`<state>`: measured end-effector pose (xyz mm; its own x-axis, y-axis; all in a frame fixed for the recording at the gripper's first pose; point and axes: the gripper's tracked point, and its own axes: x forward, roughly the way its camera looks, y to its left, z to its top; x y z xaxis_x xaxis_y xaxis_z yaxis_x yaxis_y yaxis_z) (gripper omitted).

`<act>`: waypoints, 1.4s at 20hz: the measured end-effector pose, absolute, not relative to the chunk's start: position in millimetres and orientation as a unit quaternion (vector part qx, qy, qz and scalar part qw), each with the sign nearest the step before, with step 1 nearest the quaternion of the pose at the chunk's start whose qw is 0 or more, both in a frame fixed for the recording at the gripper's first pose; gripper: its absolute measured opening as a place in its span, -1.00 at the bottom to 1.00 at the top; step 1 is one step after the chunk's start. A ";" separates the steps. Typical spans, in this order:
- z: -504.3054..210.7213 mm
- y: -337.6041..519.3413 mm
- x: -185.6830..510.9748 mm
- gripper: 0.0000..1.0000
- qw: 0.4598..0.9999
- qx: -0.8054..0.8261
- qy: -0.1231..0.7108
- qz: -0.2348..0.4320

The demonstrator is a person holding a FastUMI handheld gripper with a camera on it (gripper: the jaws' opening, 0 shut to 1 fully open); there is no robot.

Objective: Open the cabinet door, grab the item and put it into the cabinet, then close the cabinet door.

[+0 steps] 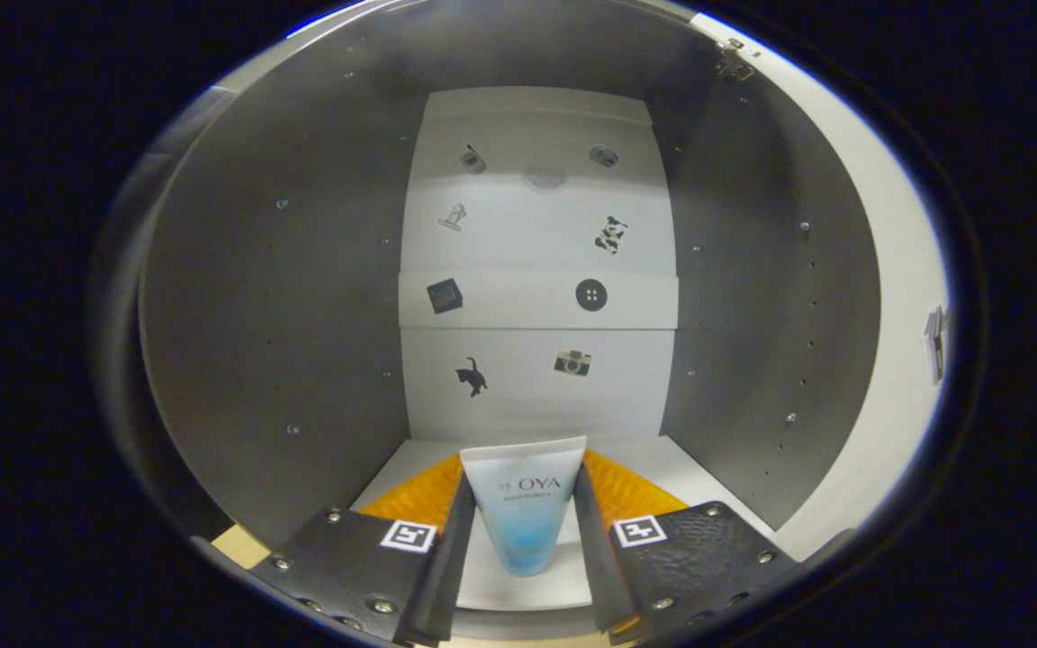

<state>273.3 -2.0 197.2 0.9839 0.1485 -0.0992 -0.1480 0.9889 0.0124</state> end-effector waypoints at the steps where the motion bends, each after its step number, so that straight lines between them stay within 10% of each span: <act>1: 193.9 -3.2 275.2 0.14 0.996 0.003 0.054 0.072; 28: 261.3 -21.6 184.3 0.40 0.998 0.044 -0.008 0.051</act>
<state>184.3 -21.6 261.3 0.9948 0.1003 0.0195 -0.1016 0.9909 0.0880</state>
